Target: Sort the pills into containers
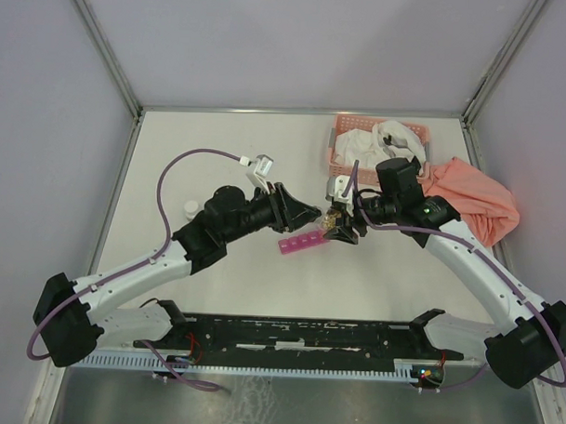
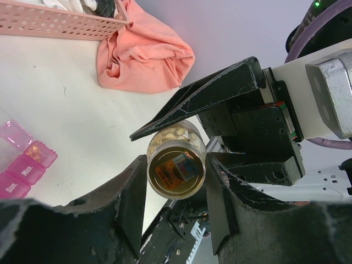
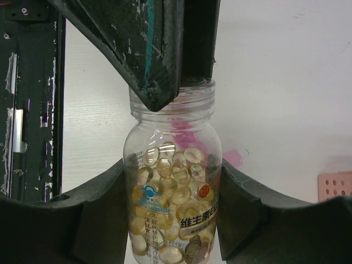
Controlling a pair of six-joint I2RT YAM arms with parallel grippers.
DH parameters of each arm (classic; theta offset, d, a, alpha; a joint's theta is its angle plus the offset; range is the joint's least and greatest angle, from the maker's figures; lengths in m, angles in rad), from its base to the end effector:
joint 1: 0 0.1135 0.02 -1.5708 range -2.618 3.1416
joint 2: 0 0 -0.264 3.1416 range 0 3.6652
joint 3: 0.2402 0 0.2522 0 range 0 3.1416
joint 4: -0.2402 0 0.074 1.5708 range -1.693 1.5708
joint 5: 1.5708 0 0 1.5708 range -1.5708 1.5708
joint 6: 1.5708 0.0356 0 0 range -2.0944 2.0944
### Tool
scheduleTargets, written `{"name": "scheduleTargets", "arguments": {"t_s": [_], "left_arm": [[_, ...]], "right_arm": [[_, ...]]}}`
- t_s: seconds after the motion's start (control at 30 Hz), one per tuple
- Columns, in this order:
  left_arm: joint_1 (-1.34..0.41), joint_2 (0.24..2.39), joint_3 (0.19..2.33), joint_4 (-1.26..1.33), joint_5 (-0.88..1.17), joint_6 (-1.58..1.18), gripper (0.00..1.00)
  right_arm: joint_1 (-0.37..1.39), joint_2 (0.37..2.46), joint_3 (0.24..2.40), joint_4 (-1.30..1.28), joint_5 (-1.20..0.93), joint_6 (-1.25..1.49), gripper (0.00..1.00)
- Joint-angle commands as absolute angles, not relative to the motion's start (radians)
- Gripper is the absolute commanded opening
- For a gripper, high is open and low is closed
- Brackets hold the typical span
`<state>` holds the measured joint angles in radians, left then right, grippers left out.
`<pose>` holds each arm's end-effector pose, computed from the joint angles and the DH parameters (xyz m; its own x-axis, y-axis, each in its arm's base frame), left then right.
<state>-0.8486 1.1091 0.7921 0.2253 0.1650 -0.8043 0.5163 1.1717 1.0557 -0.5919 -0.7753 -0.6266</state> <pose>0.1691 -0.2008 0.3205 -0.6530 -0.3336 -0.6799 0.5448 0.4166 -0.7277 0.1992 0.1417 0.3233 0.0199 -0.4703 -0.8823 -0.9918 0.1023 -0.0768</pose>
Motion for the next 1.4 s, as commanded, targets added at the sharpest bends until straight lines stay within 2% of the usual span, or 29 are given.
{"name": "scheduleTargets", "arguments": {"t_s": [0.0, 0.37, 0.57, 0.87, 1.07, 1.2, 1.37], "left_arm": [[-0.856, 1.122, 0.837, 0.245, 0.179, -0.769, 0.43], [-0.856, 1.136, 0.83, 0.242, 0.208, -0.745, 0.42], [-0.855, 1.132, 0.824, 0.25, 0.24, -0.692, 0.37], [-0.76, 1.158, 0.819, 0.246, 0.528, -0.578, 0.32], [-0.72, 1.166, 0.822, 0.228, 0.579, -0.53, 0.31], [-0.716, 1.149, 0.825, 0.248, 0.547, -0.553, 0.36], [-0.716, 1.108, 0.814, 0.267, 0.467, -0.601, 0.6]], "right_arm": [[0.521, 1.162, 1.075, -0.562, -0.772, -0.628, 0.1], [0.521, 1.159, 1.077, -0.558, -0.77, -0.617, 0.1], [0.519, 1.174, 1.097, -0.574, -0.818, -0.589, 0.1], [0.498, 1.197, 1.15, -0.638, -1.037, -0.528, 0.09], [0.467, 1.242, 1.162, -0.578, -1.2, -0.371, 0.09], [0.466, 1.245, 1.147, -0.561, -1.132, -0.355, 0.08], [0.468, 1.251, 1.156, -0.608, -1.083, -0.418, 0.07]]}}
